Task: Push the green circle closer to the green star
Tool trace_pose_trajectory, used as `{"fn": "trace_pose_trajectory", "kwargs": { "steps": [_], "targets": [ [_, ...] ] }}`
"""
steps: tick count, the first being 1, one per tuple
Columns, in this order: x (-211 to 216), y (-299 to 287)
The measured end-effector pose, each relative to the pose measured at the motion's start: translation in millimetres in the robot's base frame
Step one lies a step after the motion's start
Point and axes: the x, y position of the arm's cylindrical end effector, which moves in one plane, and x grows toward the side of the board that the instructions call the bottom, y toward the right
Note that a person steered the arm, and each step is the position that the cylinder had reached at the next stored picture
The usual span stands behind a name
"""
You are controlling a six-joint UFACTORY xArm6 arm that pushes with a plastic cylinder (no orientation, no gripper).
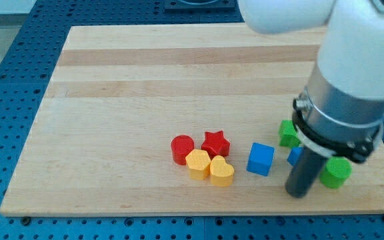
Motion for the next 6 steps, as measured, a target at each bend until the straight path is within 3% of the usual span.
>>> {"fn": "trace_pose_trajectory", "kwargs": {
  "steps": [2, 3, 5, 6],
  "targets": [
    [9, 58],
    [9, 58],
    [-50, 58],
    [-50, 58]
  ]
}}
